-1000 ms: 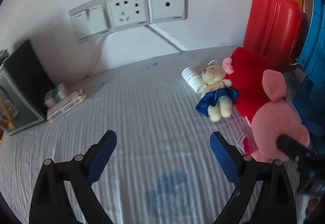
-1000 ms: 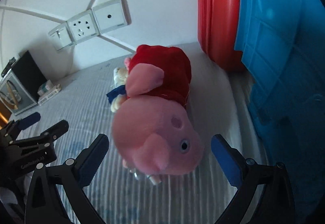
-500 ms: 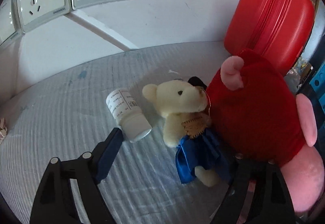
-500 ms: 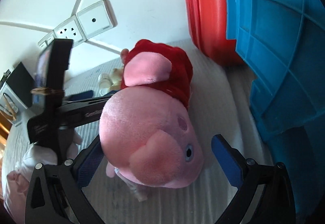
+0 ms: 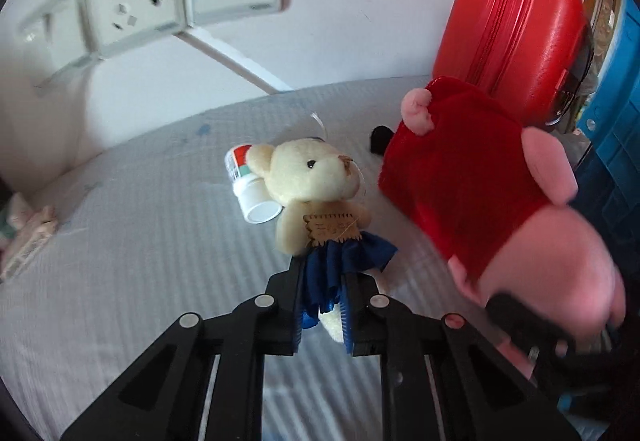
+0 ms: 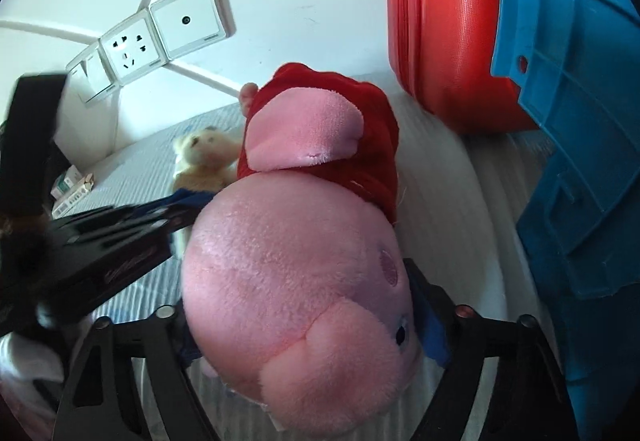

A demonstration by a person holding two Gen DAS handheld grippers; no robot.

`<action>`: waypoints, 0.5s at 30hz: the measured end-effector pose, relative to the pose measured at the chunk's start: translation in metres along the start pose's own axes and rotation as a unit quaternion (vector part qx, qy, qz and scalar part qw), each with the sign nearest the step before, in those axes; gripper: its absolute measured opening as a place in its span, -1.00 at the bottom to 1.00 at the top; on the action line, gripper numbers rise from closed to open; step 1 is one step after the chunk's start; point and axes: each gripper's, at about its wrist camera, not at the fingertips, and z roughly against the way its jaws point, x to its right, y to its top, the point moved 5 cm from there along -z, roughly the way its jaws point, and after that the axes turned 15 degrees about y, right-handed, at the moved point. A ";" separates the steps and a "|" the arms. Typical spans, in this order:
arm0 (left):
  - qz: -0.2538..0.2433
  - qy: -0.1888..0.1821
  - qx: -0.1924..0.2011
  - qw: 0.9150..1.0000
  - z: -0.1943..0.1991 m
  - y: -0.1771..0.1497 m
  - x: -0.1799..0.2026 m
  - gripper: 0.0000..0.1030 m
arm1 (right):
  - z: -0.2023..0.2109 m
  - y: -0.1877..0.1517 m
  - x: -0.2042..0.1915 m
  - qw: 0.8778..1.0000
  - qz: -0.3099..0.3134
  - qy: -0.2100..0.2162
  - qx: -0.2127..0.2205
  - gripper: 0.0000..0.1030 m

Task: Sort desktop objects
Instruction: 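Grasp the teddy bear with the left gripper while the right gripper grasps the pink pig plush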

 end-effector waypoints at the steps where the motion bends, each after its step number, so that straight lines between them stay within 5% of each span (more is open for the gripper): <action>1: 0.003 0.009 0.005 1.000 0.010 -0.004 -0.004 -0.72 | 0.003 0.000 -0.002 1.000 0.003 0.000 0.004 0.48; 8: 0.022 0.052 0.051 0.997 0.099 -0.017 -0.025 -0.72 | 0.041 0.012 -0.027 0.999 0.030 0.019 0.038 0.45; 15: 0.041 0.089 0.132 0.986 0.205 0.007 -0.050 -0.72 | 0.121 0.030 -0.086 0.992 0.065 0.044 0.095 0.45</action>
